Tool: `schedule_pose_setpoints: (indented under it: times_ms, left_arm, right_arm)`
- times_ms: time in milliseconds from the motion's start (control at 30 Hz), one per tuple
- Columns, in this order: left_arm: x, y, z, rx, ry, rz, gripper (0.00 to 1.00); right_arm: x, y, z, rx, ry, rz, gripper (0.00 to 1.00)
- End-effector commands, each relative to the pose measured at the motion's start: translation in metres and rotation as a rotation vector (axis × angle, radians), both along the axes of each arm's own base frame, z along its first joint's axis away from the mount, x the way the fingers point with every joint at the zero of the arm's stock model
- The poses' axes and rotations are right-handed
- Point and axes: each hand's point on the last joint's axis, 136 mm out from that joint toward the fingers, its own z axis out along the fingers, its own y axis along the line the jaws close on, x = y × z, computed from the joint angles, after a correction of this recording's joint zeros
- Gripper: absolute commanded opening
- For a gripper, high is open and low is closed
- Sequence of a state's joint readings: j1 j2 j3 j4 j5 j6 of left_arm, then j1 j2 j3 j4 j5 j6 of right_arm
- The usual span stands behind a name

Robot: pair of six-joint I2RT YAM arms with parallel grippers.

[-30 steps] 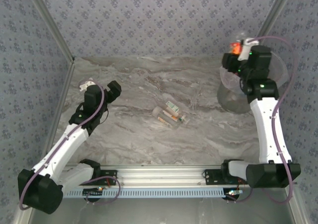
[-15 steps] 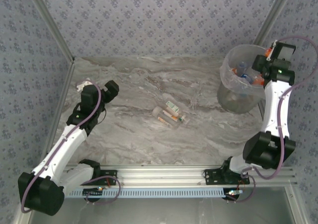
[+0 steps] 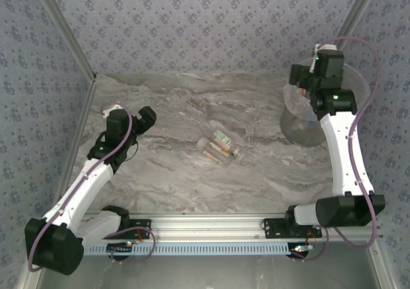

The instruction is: Put the plastic bottles in the bin

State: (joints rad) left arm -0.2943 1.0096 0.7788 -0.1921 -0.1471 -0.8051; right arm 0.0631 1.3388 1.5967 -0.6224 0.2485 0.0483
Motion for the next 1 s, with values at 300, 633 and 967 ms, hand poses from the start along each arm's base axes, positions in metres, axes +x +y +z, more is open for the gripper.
schedule_pose_setpoints:
  times_ms: [300,633,967]
  left_arm:
    - [0.007,-0.007,0.000,-0.023,0.041,-0.022,0.99]
    - [0.009,-0.010,-0.006,-0.034,0.074,-0.034,1.00]
    - [0.010,-0.011,-0.014,-0.034,0.107,-0.032,0.99]
  right_arm:
    - [-0.008,0.193,-0.110,0.067,0.256,0.573,1.00]
    - [-0.016,0.256,-0.228,0.135,0.575,0.709,0.99]
    - [-0.036,0.263,-0.301,0.166,0.788,0.713,0.99]
